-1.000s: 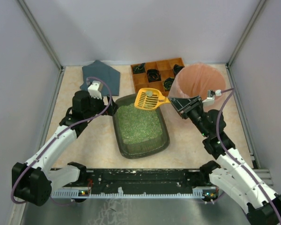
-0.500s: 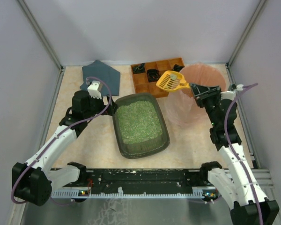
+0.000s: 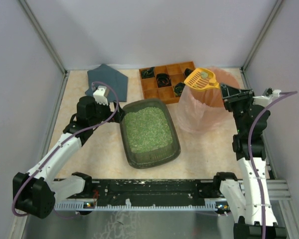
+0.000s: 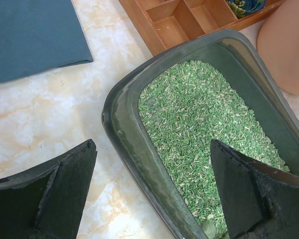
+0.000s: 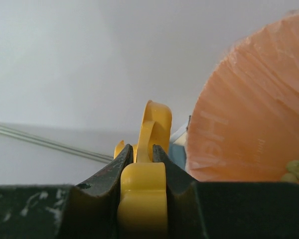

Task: Clean the litter box

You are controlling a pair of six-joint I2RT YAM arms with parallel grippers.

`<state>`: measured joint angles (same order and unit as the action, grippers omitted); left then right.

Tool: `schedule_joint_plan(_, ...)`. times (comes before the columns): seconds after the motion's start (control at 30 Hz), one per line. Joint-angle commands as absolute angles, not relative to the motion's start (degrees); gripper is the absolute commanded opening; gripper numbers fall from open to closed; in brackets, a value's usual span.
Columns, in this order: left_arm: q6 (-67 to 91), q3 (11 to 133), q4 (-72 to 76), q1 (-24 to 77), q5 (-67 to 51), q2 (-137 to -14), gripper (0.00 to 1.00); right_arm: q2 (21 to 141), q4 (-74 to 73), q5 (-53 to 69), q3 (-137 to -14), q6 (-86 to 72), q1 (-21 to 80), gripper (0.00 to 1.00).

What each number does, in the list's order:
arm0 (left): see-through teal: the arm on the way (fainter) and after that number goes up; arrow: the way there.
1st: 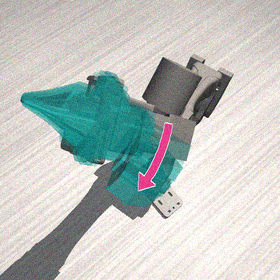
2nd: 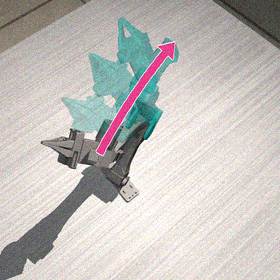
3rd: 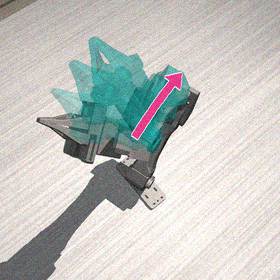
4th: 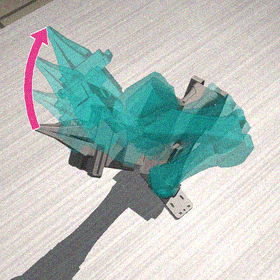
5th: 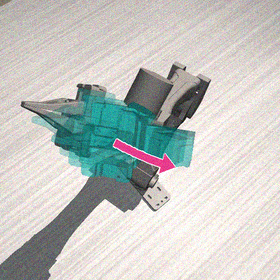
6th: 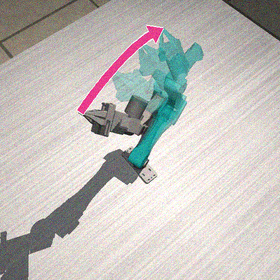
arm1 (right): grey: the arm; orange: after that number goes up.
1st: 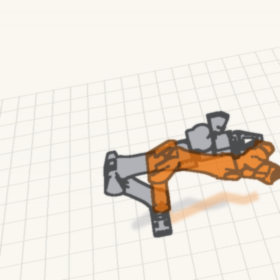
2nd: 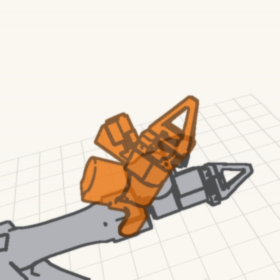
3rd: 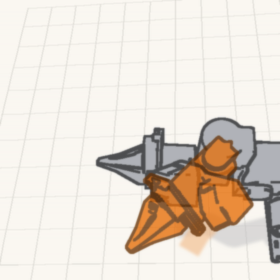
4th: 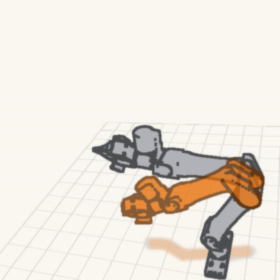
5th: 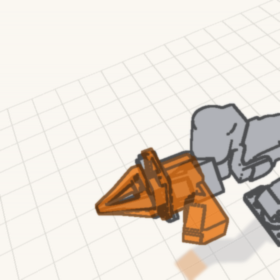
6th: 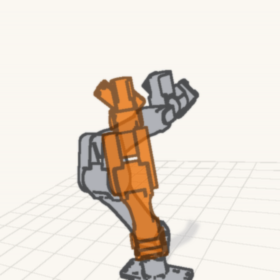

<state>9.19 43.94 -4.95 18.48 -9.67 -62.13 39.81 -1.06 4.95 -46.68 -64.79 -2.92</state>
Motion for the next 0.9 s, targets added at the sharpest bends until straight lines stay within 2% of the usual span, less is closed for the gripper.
schedule_joint_plan(0.0,9.05,44.54,-4.04,18.02,-9.99,-61.87,1.00,38.81,-4.41,0.47,-52.73,-56.59,-3.51,0.00)
schedule_joint_plan(0.3,9.09,44.60,-4.13,17.94,-10.01,-61.79,1.00,39.96,-9.11,-3.66,-54.99,-40.80,-3.45,0.00)
schedule_joint_plan(0.5,8.74,45.01,-4.36,17.48,-10.22,-61.18,1.00,44.22,-10.52,2.52,-57.14,-26.07,-3.43,0.00)
schedule_joint_plan(0.7,8.44,44.21,-3.96,17.29,-9.44,-58.98,1.00,55.02,-16.89,13.93,-66.53,-18.52,-3.46,0.00)
schedule_joint_plan(0.87,8.53,44.16,-4.13,17.23,-9.11,-58.04,1.00,59.14,-22.97,12.98,-72.68,-15.07,-3.43,0.00)
